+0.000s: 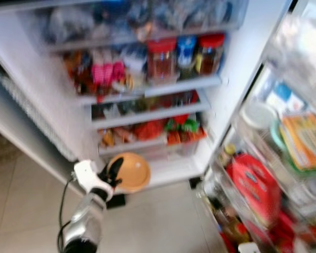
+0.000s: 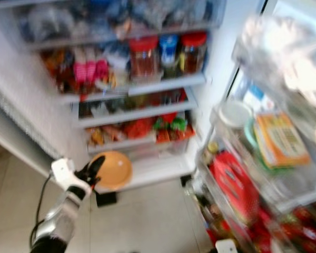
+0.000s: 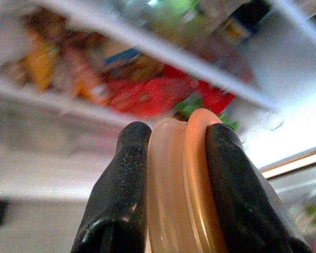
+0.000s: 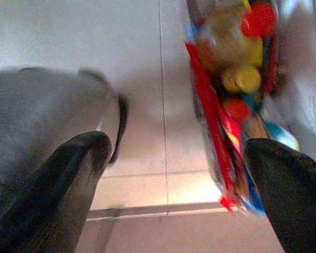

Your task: Restocking fridge

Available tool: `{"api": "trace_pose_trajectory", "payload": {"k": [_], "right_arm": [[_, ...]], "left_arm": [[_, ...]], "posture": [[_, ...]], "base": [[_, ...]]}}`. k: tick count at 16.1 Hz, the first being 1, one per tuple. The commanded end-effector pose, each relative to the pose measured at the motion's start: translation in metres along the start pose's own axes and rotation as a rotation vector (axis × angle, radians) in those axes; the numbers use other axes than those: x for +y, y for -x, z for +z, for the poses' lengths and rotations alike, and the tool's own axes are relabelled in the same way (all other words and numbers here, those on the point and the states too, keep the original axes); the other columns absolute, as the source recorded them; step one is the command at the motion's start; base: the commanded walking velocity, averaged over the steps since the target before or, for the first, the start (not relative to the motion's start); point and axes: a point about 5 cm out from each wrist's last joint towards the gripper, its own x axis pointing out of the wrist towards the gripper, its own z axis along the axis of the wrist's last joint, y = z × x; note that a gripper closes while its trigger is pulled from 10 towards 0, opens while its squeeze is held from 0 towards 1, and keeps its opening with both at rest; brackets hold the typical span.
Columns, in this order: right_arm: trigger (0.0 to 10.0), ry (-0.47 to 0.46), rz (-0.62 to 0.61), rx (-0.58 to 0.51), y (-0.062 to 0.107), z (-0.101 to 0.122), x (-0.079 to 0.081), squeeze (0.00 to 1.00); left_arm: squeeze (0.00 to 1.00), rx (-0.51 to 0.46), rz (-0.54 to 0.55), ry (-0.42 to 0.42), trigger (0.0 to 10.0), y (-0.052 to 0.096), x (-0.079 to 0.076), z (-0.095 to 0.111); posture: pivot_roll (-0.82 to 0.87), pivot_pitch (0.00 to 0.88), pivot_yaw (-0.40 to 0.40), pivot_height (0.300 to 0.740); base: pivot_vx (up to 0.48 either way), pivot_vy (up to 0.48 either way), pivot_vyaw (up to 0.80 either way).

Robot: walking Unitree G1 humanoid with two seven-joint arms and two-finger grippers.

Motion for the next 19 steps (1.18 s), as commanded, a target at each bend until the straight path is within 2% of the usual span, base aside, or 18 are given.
{"api": "trace_pose_trajectory", "payload": {"k": [1,9,11,17,19], "right_arm": [[10.0,-0.006,0.000,0.032,0.0023,-0.0109,-0.0018,0.00],[10.0,-0.012,0.004,0.029,0.0022,-0.0104,-0.0013,0.00],[10.0,0.002,0.008,0.029,0.0021,-0.0101,-0.0011,0.00],[10.0,0.008,0.010,0.026,0.0020,-0.0093,-0.0013,0.00],[10.0,0.017,0.013,0.029,0.0020,-0.0091,-0.0014,0.00]], "left_arm": [[0.00,0.013,-0.005,0.005,10.0,0.0015,-0.0011,-0.0036],[0.00,0.010,-0.019,0.002,10.0,-0.0004,-0.0052,-0.0023],[0.00,-0.003,-0.003,0.059,10.0,-0.0001,-0.0046,-0.0028],[0.00,-0.007,-0.014,0.142,10.0,-0.0001,-0.0067,-0.0047],[0.00,-0.020,-0.023,0.194,10.0,-0.0004,-0.0091,-0.0041]], "posture": [[-0.10,0.167,0.003,0.740],[-0.10,0.167,0.005,0.740],[-0.10,0.167,0.005,0.740],[-0.10,0.167,0.002,0.740],[-0.10,0.166,0.002,0.740]], "base": [[0.319,0.000,0.00],[0.268,0.000,0.00],[0.000,0.000,0.00],[0.000,0.000,0.00],[0.000,0.000,0.00]]}}
